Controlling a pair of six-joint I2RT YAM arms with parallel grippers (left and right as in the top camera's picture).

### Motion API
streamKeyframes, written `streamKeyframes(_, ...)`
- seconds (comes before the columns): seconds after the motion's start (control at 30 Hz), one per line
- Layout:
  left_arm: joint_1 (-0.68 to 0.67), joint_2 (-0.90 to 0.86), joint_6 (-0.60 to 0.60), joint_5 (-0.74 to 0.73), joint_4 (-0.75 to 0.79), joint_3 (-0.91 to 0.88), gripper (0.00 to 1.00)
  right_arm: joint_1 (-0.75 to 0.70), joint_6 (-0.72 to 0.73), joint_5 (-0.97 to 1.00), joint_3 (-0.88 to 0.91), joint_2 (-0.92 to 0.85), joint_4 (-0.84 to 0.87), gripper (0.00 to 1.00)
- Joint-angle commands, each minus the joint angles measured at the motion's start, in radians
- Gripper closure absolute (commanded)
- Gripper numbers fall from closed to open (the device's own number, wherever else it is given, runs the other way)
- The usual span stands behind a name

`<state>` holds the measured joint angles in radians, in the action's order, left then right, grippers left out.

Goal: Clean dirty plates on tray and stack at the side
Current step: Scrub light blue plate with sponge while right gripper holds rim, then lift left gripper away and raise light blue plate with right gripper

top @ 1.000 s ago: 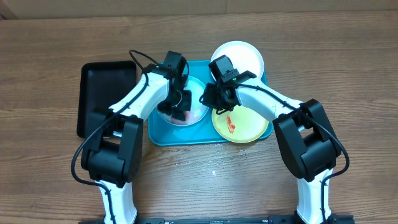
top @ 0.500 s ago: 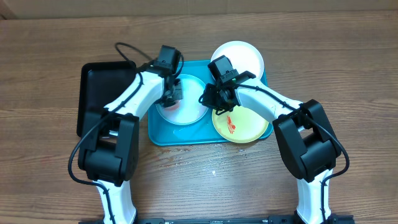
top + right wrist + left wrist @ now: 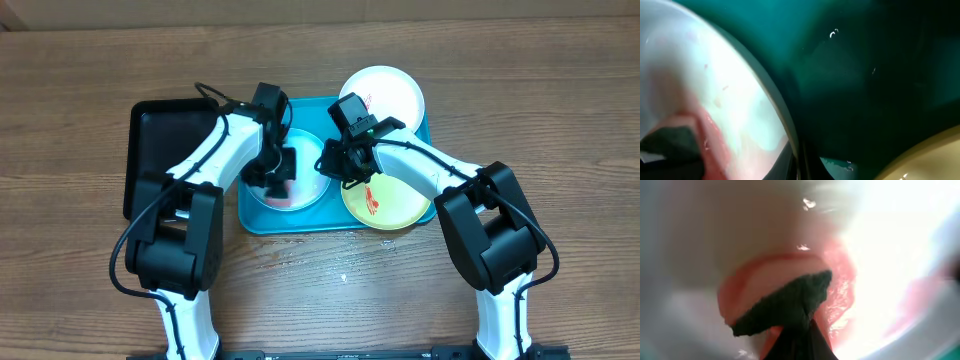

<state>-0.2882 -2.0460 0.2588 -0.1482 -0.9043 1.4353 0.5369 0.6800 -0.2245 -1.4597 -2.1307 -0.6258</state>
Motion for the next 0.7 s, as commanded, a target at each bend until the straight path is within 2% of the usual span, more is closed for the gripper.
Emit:
streamKeyframes(0.0,-0.021,-0.009,-0.071,-0.151,0.088,-0.011,0.96,-0.004,0.019,0.021,0.019,-0.026,-0.019,0.96)
streamKeyframes(0.07,-0.015,-0.009,-0.039,-0.104,0.169,-0.011,0.96,-0.004,0.019,0.021,0.019,-0.026,-0.023,0.96)
streamKeyframes(0.17,-0.005,-0.009,0.079,0.070,0.248,-0.008,0.96,-0.002,0.019,0.021,0.019,-0.026,-0.024,0.96)
streamKeyframes(0.27,0.014,-0.008,0.109,0.150,0.222,0.040,0.96,0.003,0.019,0.021,0.019,-0.026,-0.026,0.96)
streamKeyframes(0.53,0.049,-0.006,0.100,0.182,-0.226,0.464,0.96,0.023,-0.005,0.026,0.018,-0.026,-0.023,0.96)
streamKeyframes(0.67,0.061,-0.007,0.100,0.174,-0.389,0.649,0.96,0.025,-0.050,0.025,-0.018,-0.024,-0.052,0.96)
